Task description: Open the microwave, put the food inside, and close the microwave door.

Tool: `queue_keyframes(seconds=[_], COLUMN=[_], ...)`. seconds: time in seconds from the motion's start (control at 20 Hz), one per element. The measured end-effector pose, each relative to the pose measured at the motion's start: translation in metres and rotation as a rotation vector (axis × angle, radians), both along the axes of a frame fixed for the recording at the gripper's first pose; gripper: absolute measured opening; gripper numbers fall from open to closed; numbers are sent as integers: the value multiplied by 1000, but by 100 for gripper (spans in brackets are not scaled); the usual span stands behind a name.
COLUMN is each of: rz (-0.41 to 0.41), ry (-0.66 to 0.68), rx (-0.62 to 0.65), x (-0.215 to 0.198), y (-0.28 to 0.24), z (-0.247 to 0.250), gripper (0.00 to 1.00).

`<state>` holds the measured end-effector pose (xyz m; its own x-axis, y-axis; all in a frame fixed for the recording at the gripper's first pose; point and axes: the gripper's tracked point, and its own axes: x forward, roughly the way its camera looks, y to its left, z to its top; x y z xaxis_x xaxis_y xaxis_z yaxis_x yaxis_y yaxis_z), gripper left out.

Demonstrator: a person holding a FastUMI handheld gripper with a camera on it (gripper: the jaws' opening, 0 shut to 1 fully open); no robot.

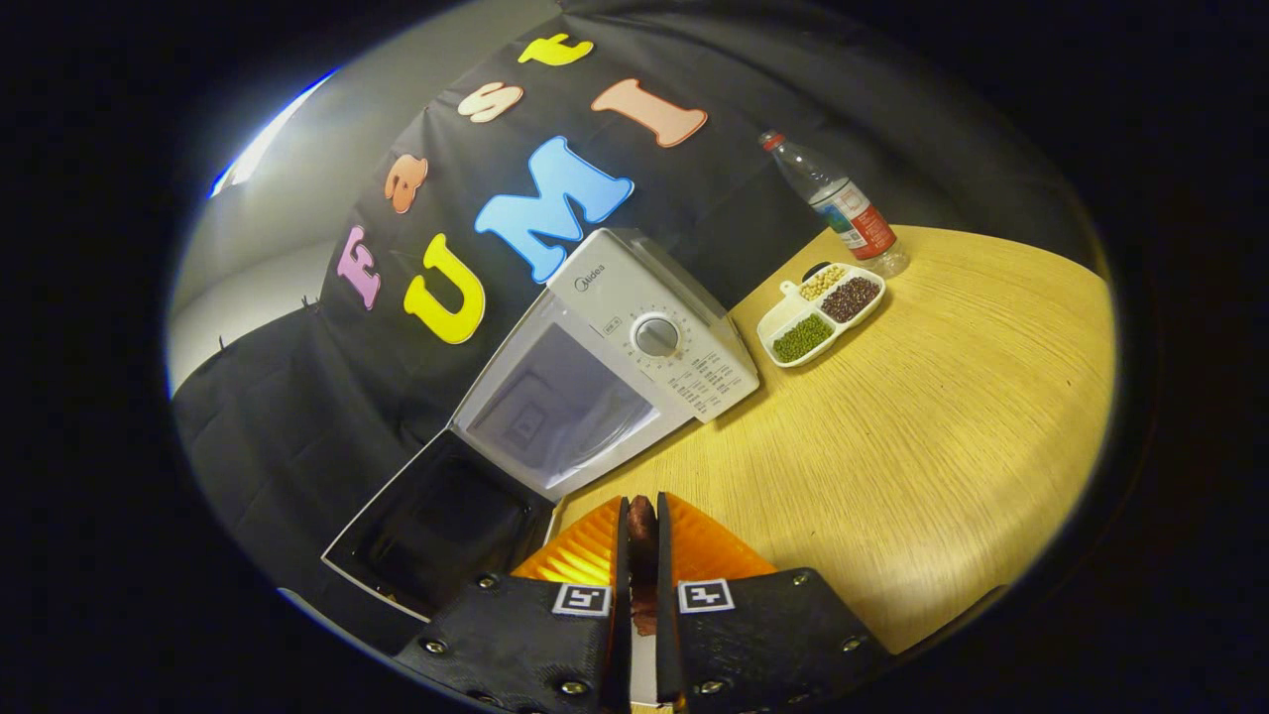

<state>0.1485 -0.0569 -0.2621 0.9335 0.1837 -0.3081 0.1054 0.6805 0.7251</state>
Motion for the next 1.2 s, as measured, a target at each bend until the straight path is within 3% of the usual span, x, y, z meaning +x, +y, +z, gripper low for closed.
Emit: queue_keyframes(seconds=[0.5, 0.85, 1.2], rz=[2, 16, -21], ry=[-69, -122, -161], rx=[39, 20, 16], x=[7, 59, 116], y=[14, 66, 102], z=[50, 70, 78], gripper=[10, 10, 10])
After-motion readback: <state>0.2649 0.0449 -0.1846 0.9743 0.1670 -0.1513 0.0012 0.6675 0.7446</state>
